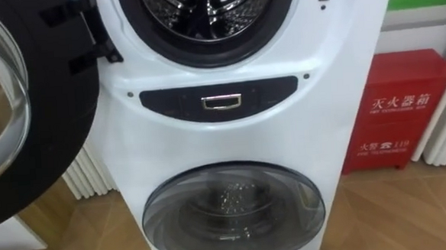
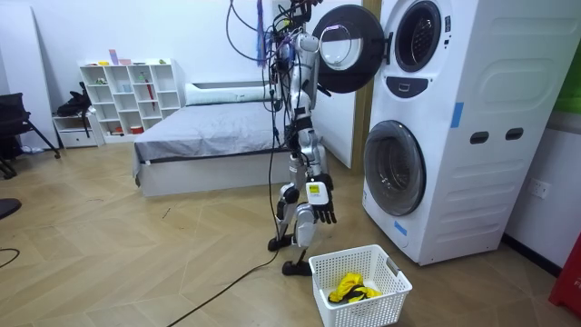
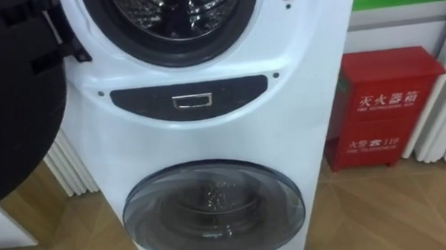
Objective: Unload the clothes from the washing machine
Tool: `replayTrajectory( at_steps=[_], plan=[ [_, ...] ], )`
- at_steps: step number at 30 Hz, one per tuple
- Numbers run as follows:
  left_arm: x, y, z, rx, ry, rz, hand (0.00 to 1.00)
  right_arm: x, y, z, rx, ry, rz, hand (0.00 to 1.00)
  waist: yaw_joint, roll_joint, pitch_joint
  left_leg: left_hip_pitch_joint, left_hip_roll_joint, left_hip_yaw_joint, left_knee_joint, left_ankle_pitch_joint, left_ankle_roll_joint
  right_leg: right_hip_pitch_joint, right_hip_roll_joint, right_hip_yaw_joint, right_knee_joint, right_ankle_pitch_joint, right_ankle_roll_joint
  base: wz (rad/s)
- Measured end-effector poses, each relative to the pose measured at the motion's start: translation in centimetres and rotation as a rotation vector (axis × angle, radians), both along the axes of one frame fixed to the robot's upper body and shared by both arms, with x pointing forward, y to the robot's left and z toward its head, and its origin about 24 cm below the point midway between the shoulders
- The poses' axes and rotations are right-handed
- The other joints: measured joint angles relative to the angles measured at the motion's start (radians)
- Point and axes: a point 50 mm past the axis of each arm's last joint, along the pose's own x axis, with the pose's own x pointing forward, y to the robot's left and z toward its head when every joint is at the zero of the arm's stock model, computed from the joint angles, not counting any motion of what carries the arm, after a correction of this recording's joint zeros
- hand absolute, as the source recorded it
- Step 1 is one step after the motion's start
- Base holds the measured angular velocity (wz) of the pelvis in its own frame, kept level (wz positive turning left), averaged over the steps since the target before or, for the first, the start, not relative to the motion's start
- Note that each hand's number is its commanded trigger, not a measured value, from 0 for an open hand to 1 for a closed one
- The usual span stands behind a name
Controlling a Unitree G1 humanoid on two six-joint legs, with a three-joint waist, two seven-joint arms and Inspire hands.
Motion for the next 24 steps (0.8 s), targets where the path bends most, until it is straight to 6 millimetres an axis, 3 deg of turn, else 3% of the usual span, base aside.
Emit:
replayTrajectory(
  at_steps=[5,13,17,21,24],
  plan=[
    [0.9,0.6,1.8,0.077,0.089,-0.032,0.0,-0.1,-0.7,0.4,-0.04,0.013,0.003,0.0,0.024,0.001,-0.0014,-0.018,0.004,-0.042,0.014,0.0,0.0,0.002,0.004,-0.005,-0.004,0.002,-0.004,0.05],
    [2.6,0.9,4.4,0.117,0.115,-0.039,0.0,-1.1,-1.8,0.9,-0.113,0.066,0.017,0.0,0.068,-0.008,-0.0073,-0.036,0.004,-0.059,0.02,0.0,0.0,-0.001,0.005,-0.002,-0.02,0.006,-0.009,0.05],
    [3.6,0.3,5.2,0.164,0.129,-0.054,0.0,-1.3,-2.1,1.0,-0.132,0.08,0.016,0.0,0.058,-0.021,-0.0091,-0.036,0.002,-0.086,0.024,0.0,0.0,0.013,0.004,-0.003,-0.034,0.008,-0.008,0.21],
    [4.7,-0.9,6.6,0.252,0.171,-0.102,0.0,-1.5,-2.7,1.2,-0.145,0.092,0.017,0.0,0.057,-0.033,-0.0041,-0.047,0.001,-0.11,0.032,0.0,0.0,0.019,0.003,0.0,-0.035,0.011,-0.006,0.25],
    [5.3,-1.5,7.6,0.303,0.161,-0.132,0.0,-1.5,-2.7,1.2,-0.133,0.086,0.025,0.0,0.051,-0.049,0.0068,-0.048,0.001,-0.125,0.038,0.0,0.0,0.029,0.003,0.025,-0.035,0.011,-0.006,0.24]
  ],
)
